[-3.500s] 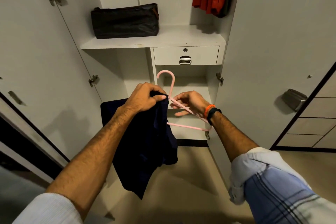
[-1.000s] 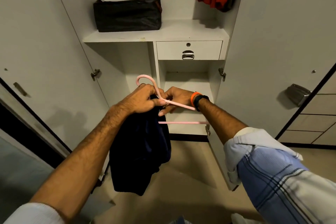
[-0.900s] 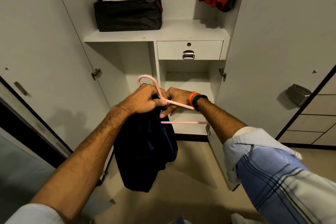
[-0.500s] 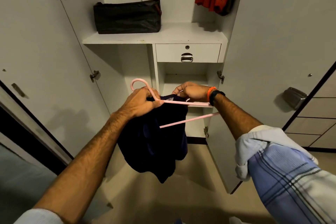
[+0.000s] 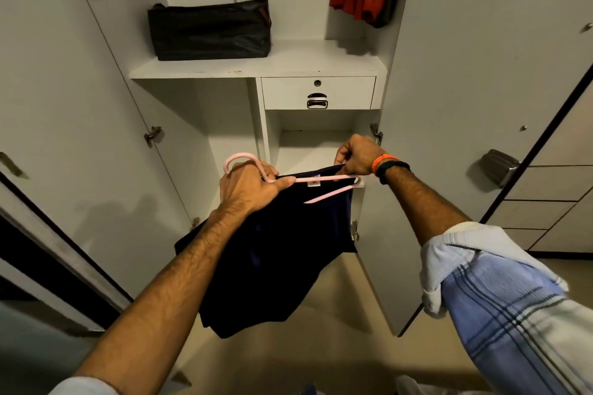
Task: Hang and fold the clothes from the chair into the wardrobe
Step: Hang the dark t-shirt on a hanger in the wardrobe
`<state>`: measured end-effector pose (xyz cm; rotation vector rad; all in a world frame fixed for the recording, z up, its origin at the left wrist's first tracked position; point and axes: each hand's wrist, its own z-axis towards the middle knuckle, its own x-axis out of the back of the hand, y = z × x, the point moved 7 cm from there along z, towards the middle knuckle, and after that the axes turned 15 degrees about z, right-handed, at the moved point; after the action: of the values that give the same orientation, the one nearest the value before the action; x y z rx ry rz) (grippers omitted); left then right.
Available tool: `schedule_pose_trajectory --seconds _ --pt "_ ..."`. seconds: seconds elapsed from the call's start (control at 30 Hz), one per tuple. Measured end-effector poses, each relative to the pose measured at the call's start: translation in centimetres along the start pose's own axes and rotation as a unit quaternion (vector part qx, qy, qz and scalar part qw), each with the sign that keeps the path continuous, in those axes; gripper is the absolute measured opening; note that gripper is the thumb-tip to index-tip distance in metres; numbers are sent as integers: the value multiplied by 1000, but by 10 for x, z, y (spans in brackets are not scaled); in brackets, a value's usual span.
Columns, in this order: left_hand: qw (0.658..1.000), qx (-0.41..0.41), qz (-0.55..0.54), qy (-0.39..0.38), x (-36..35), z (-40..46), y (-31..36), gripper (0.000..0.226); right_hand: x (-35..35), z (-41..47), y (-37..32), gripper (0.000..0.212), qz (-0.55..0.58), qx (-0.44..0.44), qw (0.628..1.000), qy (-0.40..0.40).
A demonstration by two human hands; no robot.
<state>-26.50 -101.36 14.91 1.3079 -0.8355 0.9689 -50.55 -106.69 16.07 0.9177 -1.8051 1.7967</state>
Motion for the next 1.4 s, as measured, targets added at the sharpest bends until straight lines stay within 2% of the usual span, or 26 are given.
schedule_pose_trajectory --seconds 0.13,0.33,0.53,0.67,0.87,1.0,1.13,1.23,1.33,1.4 --pt "999 38 -3 1 4 -3 -1 38 10 4 12 7 2 -17 994 105" --pt "996 57 -42 49 17 -4 -16 34 16 2 29 21 10 -30 984 175" --pt "997 79 -10 24 9 2 -26 38 11 5 23 17 177 -42 960 215" --pt "994 109 -19 -7 3 4 -36 48 -1 5 -7 2 173 10 974 146" --pt "997 74 6 2 1 -3 -17 73 -25 -2 -66 13 145 77 982 98" --pt "998 45 -30 24 2 -2 -11 46 -30 -3 -95 14 189 112 970 103" --pt "998 31 -42 34 7 1 -11 45 -46 -12 -102 8 141 143 979 -31" --pt "998 29 -56 31 10 5 -15 56 -53 -18 -85 20 91 133 981 -108" --pt "998 19 -51 19 6 9 -15 59 -55 -19 -73 27 56 136 981 -124" --pt "999 6 -49 7 2 9 -13 49 -54 -18 -70 17 46 149 983 -100"
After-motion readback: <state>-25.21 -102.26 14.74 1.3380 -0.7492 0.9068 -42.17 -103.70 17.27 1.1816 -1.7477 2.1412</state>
